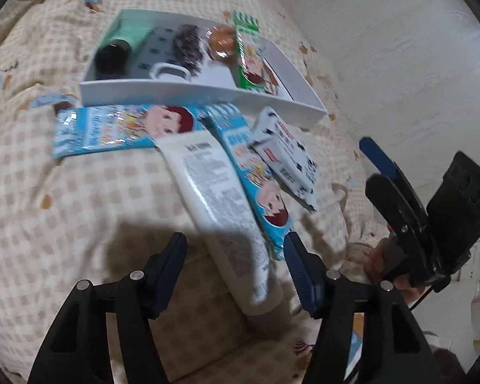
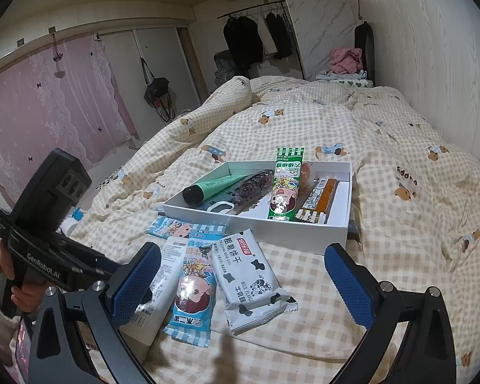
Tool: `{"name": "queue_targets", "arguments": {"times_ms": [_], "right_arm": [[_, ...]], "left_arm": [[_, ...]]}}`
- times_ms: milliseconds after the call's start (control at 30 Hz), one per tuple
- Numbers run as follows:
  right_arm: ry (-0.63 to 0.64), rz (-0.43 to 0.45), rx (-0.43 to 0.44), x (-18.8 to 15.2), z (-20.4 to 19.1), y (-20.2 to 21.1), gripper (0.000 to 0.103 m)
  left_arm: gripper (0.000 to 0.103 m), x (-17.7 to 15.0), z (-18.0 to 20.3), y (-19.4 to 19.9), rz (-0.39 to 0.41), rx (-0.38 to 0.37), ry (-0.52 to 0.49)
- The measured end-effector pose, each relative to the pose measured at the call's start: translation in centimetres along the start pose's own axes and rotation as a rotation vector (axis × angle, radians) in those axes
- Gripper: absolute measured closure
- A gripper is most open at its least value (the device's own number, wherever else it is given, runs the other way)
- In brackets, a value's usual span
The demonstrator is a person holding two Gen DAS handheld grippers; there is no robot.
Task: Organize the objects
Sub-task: 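Grasp the white lotion tube with the left gripper and lift it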
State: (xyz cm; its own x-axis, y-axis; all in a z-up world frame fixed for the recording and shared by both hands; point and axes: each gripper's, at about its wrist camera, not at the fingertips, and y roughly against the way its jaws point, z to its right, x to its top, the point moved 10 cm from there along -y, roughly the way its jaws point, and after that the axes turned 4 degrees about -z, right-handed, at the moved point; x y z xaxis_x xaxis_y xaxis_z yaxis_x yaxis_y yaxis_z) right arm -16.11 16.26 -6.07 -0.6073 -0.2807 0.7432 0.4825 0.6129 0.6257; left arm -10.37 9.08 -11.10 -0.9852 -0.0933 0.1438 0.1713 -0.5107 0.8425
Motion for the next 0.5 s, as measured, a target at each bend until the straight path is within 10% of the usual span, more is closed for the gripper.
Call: {"name": "queue_targets", "arguments": {"times_ms": [500], "right_arm": [[-0.008,-0.005,0.002,0.0,0.1,-0.1,0.0]], "left_arm": [[0.069,1.1,-1.5,4.7,0.177,0.154,-0.067]]}}
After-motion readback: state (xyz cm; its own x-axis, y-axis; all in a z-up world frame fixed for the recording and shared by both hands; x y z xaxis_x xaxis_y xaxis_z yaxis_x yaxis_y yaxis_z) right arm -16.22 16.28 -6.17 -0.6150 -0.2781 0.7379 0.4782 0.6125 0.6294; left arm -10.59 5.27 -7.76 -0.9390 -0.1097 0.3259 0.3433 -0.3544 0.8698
